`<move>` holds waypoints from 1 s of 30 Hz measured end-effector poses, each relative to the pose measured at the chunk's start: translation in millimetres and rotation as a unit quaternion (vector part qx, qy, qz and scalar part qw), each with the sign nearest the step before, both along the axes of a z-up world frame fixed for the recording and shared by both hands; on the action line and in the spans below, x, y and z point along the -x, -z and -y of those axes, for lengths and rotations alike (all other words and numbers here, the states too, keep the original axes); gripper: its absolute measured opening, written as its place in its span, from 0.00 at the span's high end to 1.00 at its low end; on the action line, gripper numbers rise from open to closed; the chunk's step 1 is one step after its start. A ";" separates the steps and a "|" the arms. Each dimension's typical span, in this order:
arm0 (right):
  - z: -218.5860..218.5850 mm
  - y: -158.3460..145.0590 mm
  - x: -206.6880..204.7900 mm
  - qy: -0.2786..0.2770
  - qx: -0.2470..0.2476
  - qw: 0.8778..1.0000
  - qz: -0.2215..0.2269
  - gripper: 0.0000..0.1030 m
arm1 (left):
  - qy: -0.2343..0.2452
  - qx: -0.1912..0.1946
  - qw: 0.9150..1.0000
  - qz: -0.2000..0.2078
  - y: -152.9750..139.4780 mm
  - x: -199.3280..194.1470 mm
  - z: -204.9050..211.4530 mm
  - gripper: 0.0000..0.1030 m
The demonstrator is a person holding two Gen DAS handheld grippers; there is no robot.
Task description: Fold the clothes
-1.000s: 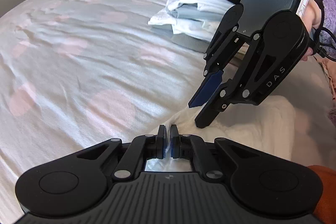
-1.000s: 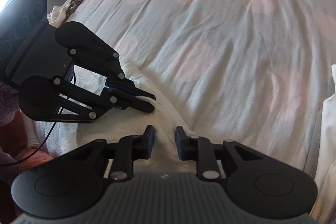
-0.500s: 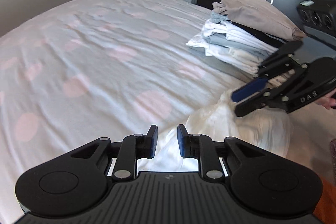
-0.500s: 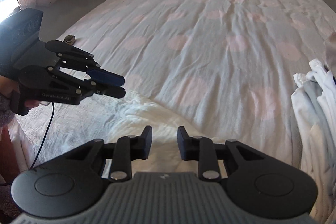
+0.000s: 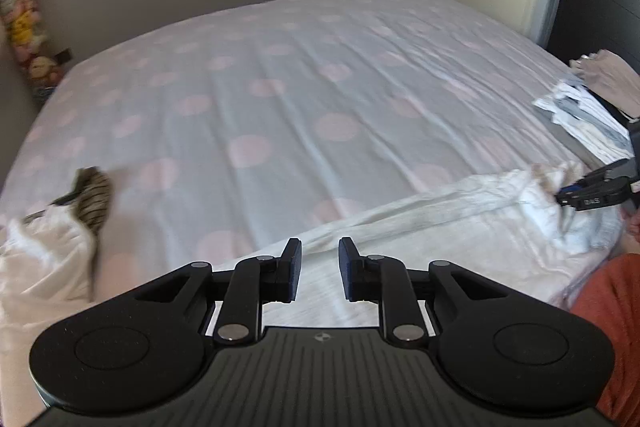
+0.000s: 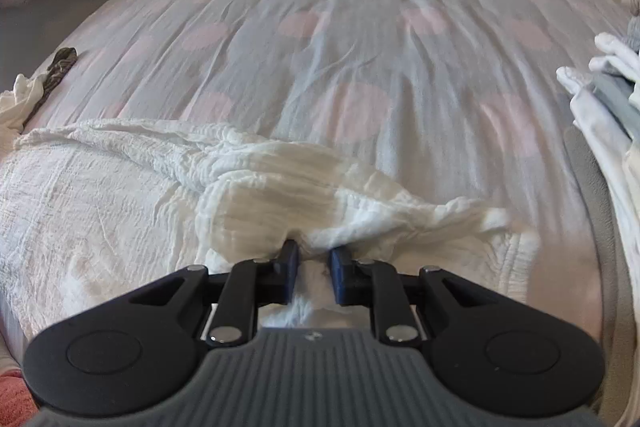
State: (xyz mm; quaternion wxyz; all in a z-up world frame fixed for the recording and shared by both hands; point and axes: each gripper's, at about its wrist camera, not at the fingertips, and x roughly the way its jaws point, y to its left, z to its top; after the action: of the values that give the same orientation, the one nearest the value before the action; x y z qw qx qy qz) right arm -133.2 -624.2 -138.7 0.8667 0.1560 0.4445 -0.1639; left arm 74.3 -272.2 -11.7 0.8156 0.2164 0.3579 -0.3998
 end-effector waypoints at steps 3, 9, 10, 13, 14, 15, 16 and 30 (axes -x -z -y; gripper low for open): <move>-17.7 -28.1 6.4 0.006 0.024 0.999 0.026 0.76 | -0.064 -0.007 0.998 0.022 -16.2 -22.8 -59.1 0.81; -54.9 -69.1 2.5 0.032 -0.017 0.994 0.106 0.60 | -0.167 -0.017 0.985 0.036 -22.5 -64.0 -161.5 0.80; -62.5 -69.9 -2.8 0.034 -0.033 0.992 0.114 0.60 | -0.182 -0.018 0.983 0.035 -21.4 -70.5 -176.5 0.80; -84.1 -65.5 -17.7 0.039 -0.043 0.992 0.115 0.56 | -0.212 -0.021 0.977 0.033 -14.2 -86.3 -212.9 0.75; -88.6 -61.4 -20.9 0.043 -0.045 0.992 0.111 0.55 | -0.217 -0.021 0.975 0.035 -9.4 -89.5 -221.9 0.69; -93.2 -57.3 -24.0 0.047 -0.046 0.992 0.106 0.55 | -0.221 -0.021 0.974 0.038 -4.1 -92.1 -232.1 0.60; -97.7 -53.2 -27.1 0.051 -0.048 0.992 0.102 0.55 | -0.226 -0.021 0.973 0.040 1.4 -95.3 -240.1 0.55; -101.4 -24.0 -48.7 0.049 -0.061 0.995 0.067 0.44 | -0.245 -0.012 0.969 -0.033 90.3 -153.9 -283.5 0.70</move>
State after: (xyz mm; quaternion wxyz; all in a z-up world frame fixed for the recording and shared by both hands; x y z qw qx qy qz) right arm -84.5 -522.8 -114.7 0.8745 0.2407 0.3864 -0.1676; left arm 228.2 11.3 -101.9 0.8737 0.1189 0.4314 -0.1905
